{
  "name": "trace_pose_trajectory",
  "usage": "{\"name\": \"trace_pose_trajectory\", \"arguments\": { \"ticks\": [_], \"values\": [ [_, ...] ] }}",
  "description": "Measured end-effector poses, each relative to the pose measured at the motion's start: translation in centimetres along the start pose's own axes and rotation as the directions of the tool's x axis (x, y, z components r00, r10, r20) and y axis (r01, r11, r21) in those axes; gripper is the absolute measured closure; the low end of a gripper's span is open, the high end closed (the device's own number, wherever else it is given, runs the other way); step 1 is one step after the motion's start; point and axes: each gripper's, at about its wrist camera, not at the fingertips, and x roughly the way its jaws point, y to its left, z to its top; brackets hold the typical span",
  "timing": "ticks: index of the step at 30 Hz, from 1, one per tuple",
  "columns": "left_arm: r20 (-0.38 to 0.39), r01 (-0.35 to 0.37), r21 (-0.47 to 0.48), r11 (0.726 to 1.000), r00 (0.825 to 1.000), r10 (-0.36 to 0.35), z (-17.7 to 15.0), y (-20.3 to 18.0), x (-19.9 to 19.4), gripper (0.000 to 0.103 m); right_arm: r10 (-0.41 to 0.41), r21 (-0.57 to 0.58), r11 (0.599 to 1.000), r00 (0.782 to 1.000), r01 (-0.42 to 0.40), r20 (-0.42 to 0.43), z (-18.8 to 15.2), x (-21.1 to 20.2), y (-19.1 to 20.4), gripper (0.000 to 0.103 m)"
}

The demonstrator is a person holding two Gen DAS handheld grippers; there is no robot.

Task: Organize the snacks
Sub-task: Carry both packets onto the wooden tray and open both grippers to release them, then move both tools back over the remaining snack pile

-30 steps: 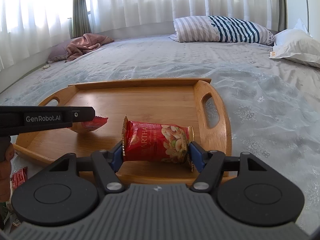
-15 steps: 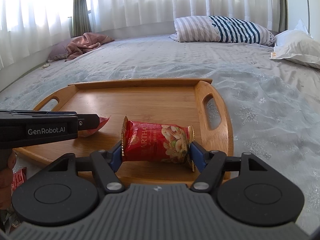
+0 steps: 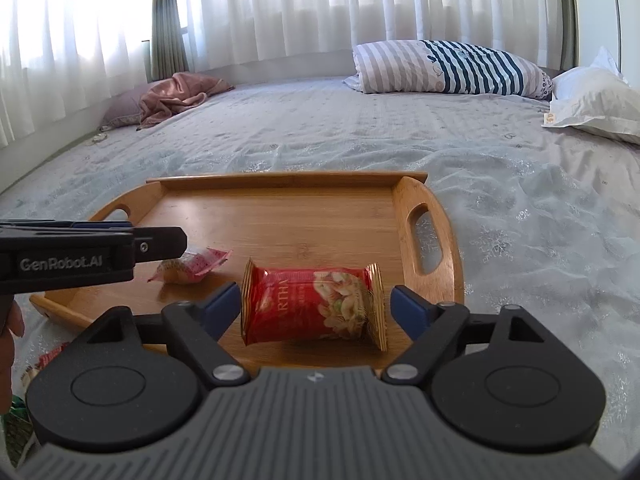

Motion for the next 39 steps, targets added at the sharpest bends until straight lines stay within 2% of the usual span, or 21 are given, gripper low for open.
{"name": "trace_pose_trajectory", "arguments": {
  "ticks": [1, 3, 13, 21, 31, 36, 39],
  "values": [
    [0.005, -0.003, 0.002, 1.0, 1.0, 0.003, 0.0, 0.1, -0.5, 0.033, -0.001, -0.004, 1.0, 1.0, 0.001, 0.004, 0.0, -0.3, 0.1, 0.012],
    [0.015, -0.01, 0.005, 1.0, 1.0, 0.01, -0.1, 0.2, -1.5, 0.027, -0.006, -0.008, 1.0, 1.0, 0.006, 0.015, -0.1, -1.0, 0.2, 0.01],
    [0.029, 0.001, 0.026, 1.0, 1.0, -0.002, -2.0, 0.3, -6.8, 0.01, 0.021, 0.032, 0.999, 0.999, -0.022, 0.048, -1.5, -5.0, 0.4, 0.005],
    [0.035, 0.063, -0.012, 0.998, 0.997, -0.063, -3.1, 0.3, -10.9, 0.006, 0.027, 0.039, 0.999, 0.997, -0.03, 0.069, -3.0, -7.8, 0.9, 0.002],
    [0.071, 0.073, -0.024, 0.997, 0.995, -0.071, -4.3, 0.9, -15.1, 0.0, 0.007, 0.035, 0.999, 0.993, -0.011, 0.121, -4.1, -10.6, 1.3, 0.0],
    [0.055, 0.059, -0.042, 0.997, 0.997, -0.056, -5.3, 1.7, -16.0, 0.0, -0.048, 0.0, 0.999, 0.989, 0.049, 0.139, -5.3, -11.1, 1.8, 0.0],
    [0.039, 0.035, -0.05, 0.998, 0.999, -0.033, -6.3, 2.1, -16.2, 0.0, -0.038, 0.014, 0.999, 0.991, 0.036, 0.132, -6.2, -11.3, 1.9, 0.0]
  ]
}}
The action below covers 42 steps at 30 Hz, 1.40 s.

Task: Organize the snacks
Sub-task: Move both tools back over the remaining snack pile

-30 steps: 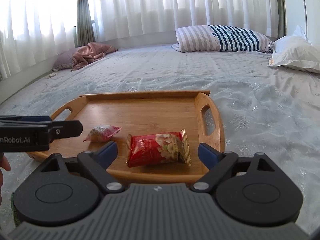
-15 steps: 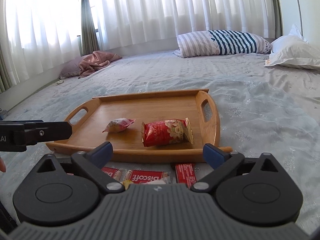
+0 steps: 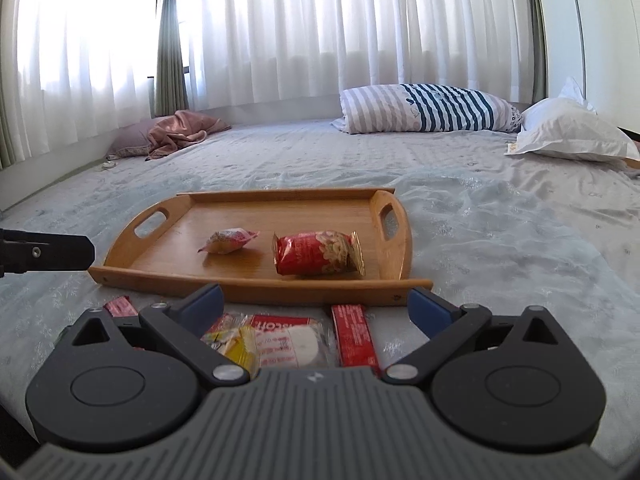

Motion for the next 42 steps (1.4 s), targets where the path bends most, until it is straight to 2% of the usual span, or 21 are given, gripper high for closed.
{"name": "trace_pose_trajectory", "arguments": {
  "ticks": [7, 17, 21, 24, 30, 32, 33, 38, 40, 42],
  "values": [
    [-0.011, -0.083, 0.03, 0.996, 0.996, 0.084, -1.9, 0.4, 0.2, 0.0, 0.009, 0.028, 1.0, 1.0, -0.009, 0.003, -1.7, -0.7, 0.5, 0.0],
    [-0.052, -0.109, 0.037, 0.993, 0.993, 0.11, -4.0, 1.0, 0.6, 0.002, -0.015, -0.019, 1.0, 1.0, 0.015, -0.017, -3.7, -1.2, 3.1, 0.0],
    [-0.065, -0.117, 0.014, 0.993, 0.991, 0.117, -4.7, 1.5, 0.2, 0.012, 0.0, -0.037, 0.999, 1.0, -0.001, -0.02, -4.0, -1.4, 4.2, 0.001],
    [-0.078, -0.117, 0.009, 0.993, 0.99, 0.117, -5.3, 1.6, 0.1, 0.023, 0.019, -0.042, 0.999, 1.0, -0.02, -0.021, -4.1, -1.6, 4.9, 0.012],
    [-0.094, -0.128, 0.012, 0.992, 0.987, 0.129, -6.0, 2.1, 0.4, 0.029, 0.025, -0.07, 0.997, 0.999, -0.027, -0.031, -4.2, -1.1, 6.5, 0.027],
    [-0.103, -0.129, 0.016, 0.991, 0.986, 0.13, -6.1, 2.4, 0.7, 0.039, 0.021, -0.084, 0.996, 0.999, -0.024, -0.037, -4.3, -0.9, 7.0, 0.027],
    [-0.114, -0.126, 0.021, 0.992, 0.985, 0.128, -6.2, 2.5, 1.0, 0.049, 0.016, -0.09, 0.996, 0.999, -0.019, -0.038, -4.3, -0.8, 7.2, 0.027],
    [-0.123, -0.116, 0.029, 0.993, 0.985, 0.119, -6.4, 2.8, 1.7, 0.049, -0.02, -0.134, 0.991, 0.999, 0.014, -0.041, -4.4, -0.2, 8.1, 0.027],
    [-0.124, -0.111, 0.046, 0.993, 0.986, 0.116, -6.5, 2.7, 2.0, 0.042, -0.027, -0.154, 0.988, 0.999, 0.02, -0.041, -4.5, 0.1, 8.5, 0.026],
    [-0.125, -0.117, 0.06, 0.991, 0.984, 0.124, -6.7, 2.6, 2.3, 0.041, -0.025, -0.16, 0.987, 0.999, 0.017, -0.045, -4.5, 0.3, 8.7, 0.024]
  ]
}}
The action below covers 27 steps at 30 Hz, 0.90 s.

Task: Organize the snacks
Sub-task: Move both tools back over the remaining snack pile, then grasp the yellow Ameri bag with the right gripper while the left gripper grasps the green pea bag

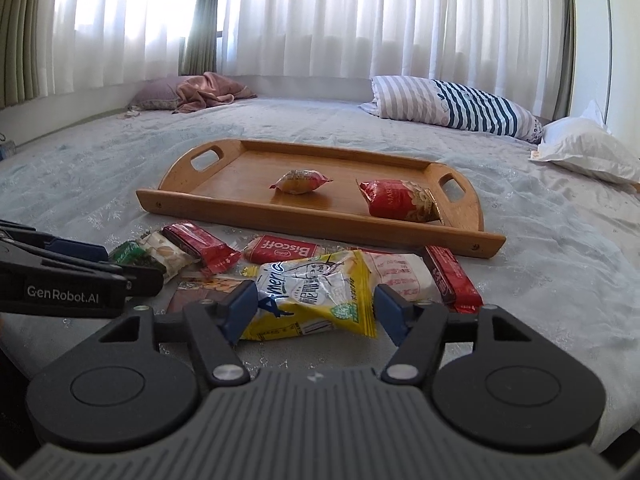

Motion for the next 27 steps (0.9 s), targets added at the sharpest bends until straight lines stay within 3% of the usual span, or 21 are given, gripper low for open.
{"name": "trace_pose_trajectory", "arguments": {
  "ticks": [7, 14, 22, 27],
  "values": [
    [0.023, -0.037, 0.022, 0.999, 0.999, 0.036, 0.0, 0.2, 0.3, 0.024, -0.012, -0.015, 1.0, 1.0, 0.012, -0.013, 0.1, 0.9, 0.2, 0.021],
    [0.018, -0.014, 0.008, 1.0, 1.0, 0.014, 0.2, 0.7, 1.4, 0.023, -0.013, -0.022, 1.0, 1.0, 0.012, -0.025, 0.0, 1.5, 0.4, 0.02],
    [0.007, 0.016, -0.015, 1.0, 1.0, -0.016, 0.2, 0.6, 1.3, 0.046, -0.011, -0.038, 0.999, 1.0, 0.01, -0.025, 0.0, 1.7, 0.6, 0.019],
    [-0.003, 0.021, -0.036, 0.999, 1.0, -0.021, 0.2, 0.6, 0.6, 0.049, -0.011, -0.039, 0.999, 1.0, 0.011, -0.013, -0.1, 1.4, 0.8, 0.038]
  ]
}}
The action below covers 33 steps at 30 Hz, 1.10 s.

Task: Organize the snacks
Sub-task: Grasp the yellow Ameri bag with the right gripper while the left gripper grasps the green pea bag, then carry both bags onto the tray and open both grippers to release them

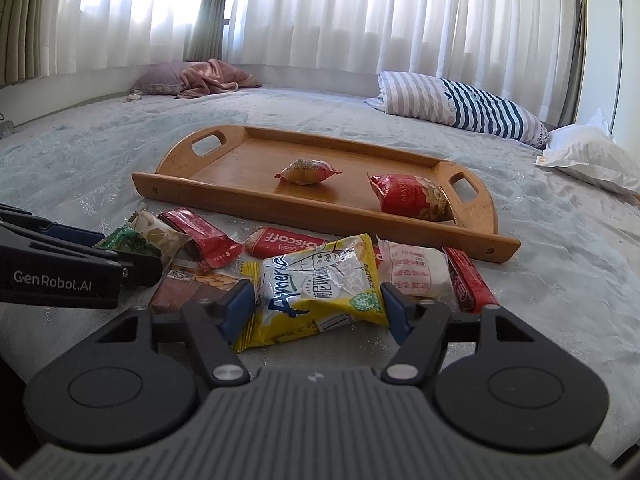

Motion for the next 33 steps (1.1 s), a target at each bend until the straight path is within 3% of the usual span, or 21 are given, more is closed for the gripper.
{"name": "trace_pose_trajectory", "arguments": {
  "ticks": [4, 9, 18, 33],
  "values": [
    [0.011, 0.003, -0.012, 1.0, 1.0, -0.003, 0.4, -0.1, -0.7, 0.05, 0.003, 0.03, 1.0, 1.0, -0.003, 0.005, 0.2, -0.4, -0.3, 0.046],
    [0.036, -0.011, -0.012, 1.0, 0.999, 0.012, 1.2, -0.1, -1.7, 0.05, -0.001, 0.054, 0.999, 1.0, 0.0, 0.022, 0.4, -1.2, -0.8, 0.048],
    [0.054, -0.007, -0.037, 0.999, 0.999, 0.009, 2.7, 0.4, -1.9, 0.05, -0.021, 0.09, 0.996, 0.997, 0.014, 0.074, 1.5, -2.8, -2.2, 0.049],
    [0.099, 0.024, -0.064, 0.998, 0.995, -0.018, 7.5, 0.9, -0.4, 0.05, -0.039, 0.234, 0.972, 0.995, 0.015, 0.095, 5.4, -1.8, -7.0, 0.048]
  ]
}}
